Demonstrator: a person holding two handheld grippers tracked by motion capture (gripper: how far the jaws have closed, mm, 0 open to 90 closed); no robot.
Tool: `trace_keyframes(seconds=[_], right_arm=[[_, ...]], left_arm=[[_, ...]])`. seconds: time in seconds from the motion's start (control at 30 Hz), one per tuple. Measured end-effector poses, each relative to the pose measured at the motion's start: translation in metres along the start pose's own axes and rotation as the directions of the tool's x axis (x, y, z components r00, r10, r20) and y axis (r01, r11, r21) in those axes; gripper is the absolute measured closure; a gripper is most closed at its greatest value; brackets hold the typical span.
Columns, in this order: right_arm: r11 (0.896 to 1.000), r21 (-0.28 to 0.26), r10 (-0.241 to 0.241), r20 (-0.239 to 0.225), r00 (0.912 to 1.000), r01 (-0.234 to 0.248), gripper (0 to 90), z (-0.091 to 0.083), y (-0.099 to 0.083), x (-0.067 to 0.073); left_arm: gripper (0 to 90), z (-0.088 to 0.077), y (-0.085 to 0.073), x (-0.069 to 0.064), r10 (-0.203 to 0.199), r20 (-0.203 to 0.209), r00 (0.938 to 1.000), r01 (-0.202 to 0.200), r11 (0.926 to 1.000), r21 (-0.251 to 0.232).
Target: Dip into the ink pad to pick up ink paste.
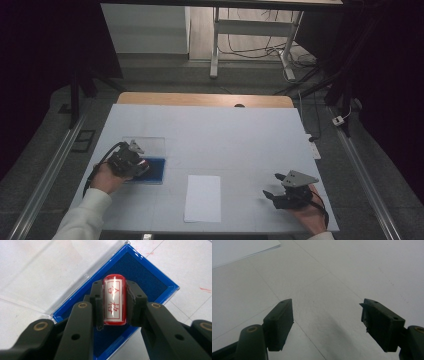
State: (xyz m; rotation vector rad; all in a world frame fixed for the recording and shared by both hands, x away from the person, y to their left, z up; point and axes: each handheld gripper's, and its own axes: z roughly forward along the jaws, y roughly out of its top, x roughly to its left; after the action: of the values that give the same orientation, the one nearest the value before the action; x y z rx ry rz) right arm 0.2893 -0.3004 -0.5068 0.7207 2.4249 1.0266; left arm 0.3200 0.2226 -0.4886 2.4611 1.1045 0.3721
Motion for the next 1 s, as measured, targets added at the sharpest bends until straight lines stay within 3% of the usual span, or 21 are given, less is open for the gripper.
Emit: trace_keyframes(seconds=[0.53, 0.6, 0.77, 0.9, 1.0], right_arm=[[0.999, -0.031, 0.025, 0.001, 0.9997, -0.025, 25.2, -0.002, 0.000, -0.002], [0.999, -0.041, 0.035, 0.000, 0.9994, -0.035, 25.3, -0.003, 0.000, -0.002], [0.997, -0.059, 0.046, -0.005, 0.9989, -0.046, 25.5, -0.004, -0.001, 0.000], [0.996, -0.071, 0.052, -0.001, 0.9986, -0.052, 25.7, -0.005, -0.002, -0.001], [0.994, -0.086, 0.065, 0.011, 0.9978, -0.064, 25.9, -0.008, -0.003, -0.002]], left_arm=[[70.6, -0.006, -0.001, 0.003, -0.021, 0.010, 0.9997, 0.021, 0.9995, -0.026], [70.4, -0.009, -0.002, 0.003, -0.025, -0.015, 0.9996, 0.024, 0.9989, -0.041], [70.4, -0.025, -0.005, 0.010, -0.078, 0.013, 0.9968, 0.079, 0.9880, -0.132], [70.4, -0.035, -0.005, 0.008, -0.076, 0.024, 0.9968, 0.079, 0.9835, -0.163], [70.4, -0.044, -0.006, 0.007, -0.078, 0.041, 0.9962, 0.084, 0.9761, -0.200]])
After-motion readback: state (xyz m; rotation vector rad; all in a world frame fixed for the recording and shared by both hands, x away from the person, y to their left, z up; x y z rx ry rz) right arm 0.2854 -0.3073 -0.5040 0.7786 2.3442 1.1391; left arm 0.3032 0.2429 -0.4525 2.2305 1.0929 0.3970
